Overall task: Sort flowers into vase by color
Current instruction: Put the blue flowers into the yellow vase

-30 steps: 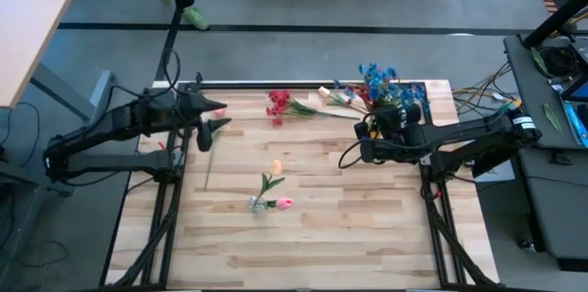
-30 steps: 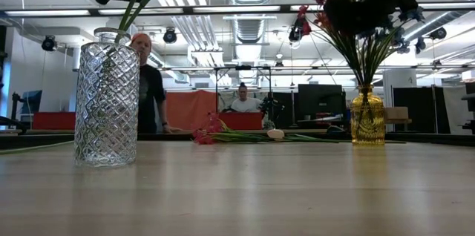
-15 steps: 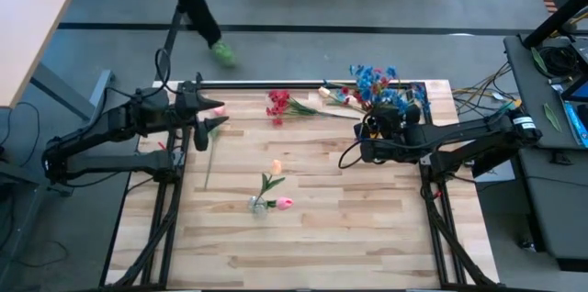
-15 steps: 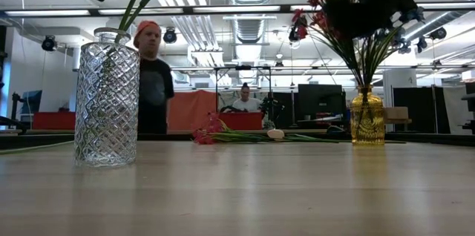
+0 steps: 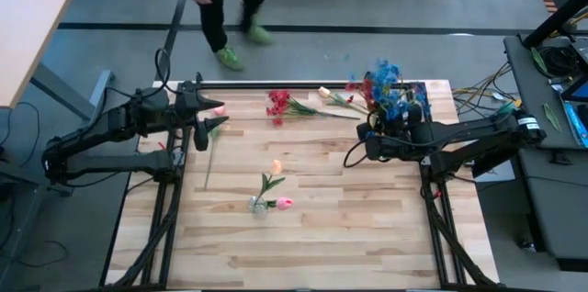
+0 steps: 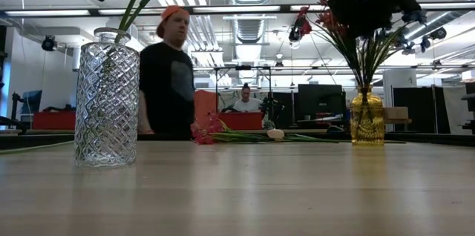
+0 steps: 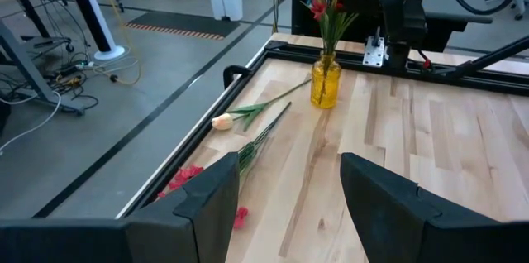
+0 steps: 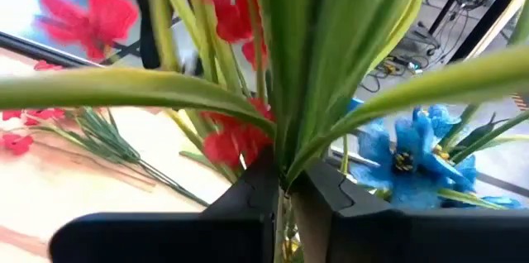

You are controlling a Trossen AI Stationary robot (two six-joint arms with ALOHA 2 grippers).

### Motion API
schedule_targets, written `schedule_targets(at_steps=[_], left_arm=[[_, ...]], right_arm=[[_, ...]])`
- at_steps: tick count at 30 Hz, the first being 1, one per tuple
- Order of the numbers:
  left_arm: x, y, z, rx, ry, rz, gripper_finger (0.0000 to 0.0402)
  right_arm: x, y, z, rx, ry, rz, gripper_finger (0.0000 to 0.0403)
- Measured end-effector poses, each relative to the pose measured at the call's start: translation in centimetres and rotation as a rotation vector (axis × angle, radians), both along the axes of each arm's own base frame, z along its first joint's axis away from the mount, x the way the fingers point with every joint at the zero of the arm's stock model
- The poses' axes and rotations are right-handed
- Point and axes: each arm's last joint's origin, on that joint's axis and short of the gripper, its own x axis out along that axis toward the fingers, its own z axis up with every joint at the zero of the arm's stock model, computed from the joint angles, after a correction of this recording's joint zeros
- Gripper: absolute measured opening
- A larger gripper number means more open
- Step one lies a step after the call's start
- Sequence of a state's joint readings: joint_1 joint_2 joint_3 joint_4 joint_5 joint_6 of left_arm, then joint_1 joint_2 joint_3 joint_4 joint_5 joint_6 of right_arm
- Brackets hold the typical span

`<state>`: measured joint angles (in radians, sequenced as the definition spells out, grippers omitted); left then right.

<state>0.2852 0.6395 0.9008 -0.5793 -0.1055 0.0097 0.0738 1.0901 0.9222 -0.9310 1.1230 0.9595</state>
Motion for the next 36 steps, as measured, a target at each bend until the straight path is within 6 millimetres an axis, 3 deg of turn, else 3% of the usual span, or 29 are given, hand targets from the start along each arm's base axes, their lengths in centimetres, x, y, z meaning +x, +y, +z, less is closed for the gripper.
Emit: schedule_targets(at_steps=[31,34,36], left_arm=[[0.4,0.1,-0.1,0.008,0.015,-0.003,0.0196],[0.7,0.2,0.4,0.043,-0.008,-0.013,0.0196],[0.7,0.1,1.7,0.061,-0.056,-0.018,0.0196]], right_arm=[[0.3,0.1,-2.0,0.027,0.107,0.007,0.0018],[0.3,0.1,-2.0,0.027,0.103,0.007,0.0018],[0.3,0.1,-2.0,0.027,0.102,0.007,0.0018]])
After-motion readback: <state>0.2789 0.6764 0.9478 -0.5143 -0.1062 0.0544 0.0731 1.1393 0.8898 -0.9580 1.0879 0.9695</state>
